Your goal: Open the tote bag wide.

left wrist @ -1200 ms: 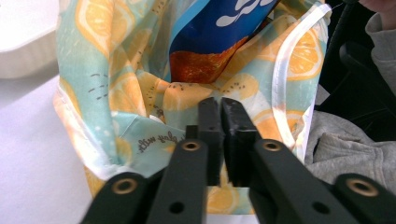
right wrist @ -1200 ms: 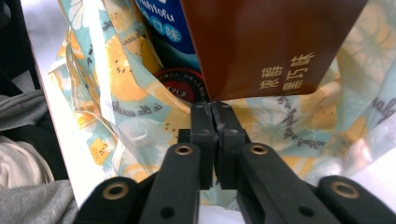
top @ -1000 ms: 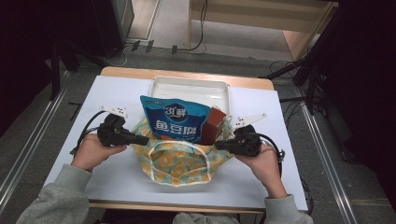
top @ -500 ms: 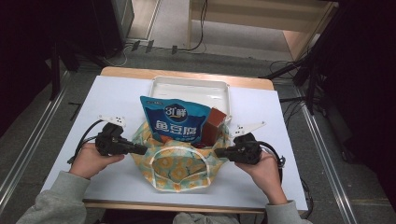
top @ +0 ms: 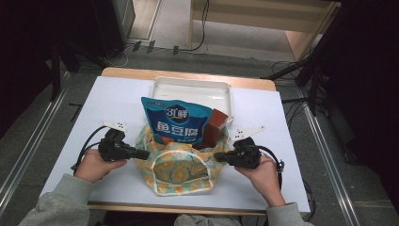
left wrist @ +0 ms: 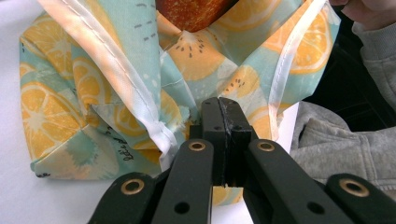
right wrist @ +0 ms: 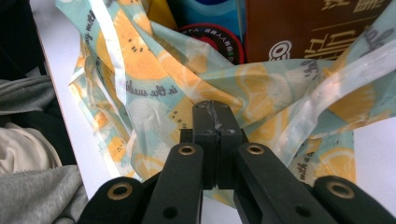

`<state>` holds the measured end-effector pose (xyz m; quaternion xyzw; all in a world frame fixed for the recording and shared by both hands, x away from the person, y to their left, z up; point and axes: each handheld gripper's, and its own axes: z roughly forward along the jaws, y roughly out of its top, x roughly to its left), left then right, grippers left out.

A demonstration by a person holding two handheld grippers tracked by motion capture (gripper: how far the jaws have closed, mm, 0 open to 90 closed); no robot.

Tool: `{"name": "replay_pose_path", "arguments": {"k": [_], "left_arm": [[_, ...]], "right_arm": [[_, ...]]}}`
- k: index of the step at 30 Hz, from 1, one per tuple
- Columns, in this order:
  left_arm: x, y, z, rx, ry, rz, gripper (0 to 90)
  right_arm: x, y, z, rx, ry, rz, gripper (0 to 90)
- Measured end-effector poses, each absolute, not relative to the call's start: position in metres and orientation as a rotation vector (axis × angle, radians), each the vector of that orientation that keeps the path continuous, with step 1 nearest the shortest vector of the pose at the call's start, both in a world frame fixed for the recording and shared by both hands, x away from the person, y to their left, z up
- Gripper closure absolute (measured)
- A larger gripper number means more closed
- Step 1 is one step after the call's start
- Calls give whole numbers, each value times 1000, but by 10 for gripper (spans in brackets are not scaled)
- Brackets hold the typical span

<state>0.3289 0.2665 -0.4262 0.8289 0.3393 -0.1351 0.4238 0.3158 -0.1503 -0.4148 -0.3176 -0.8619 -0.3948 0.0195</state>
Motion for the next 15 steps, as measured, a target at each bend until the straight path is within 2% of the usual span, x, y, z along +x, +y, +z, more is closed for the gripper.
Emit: {"name": "replay_pose_path", "arguments": {"k": [15], "left_arm": [[325, 262, -434, 2098, 837, -377, 900]], "right_arm": [[311, -147, -425, -957, -2666, -1245, 900]]}}
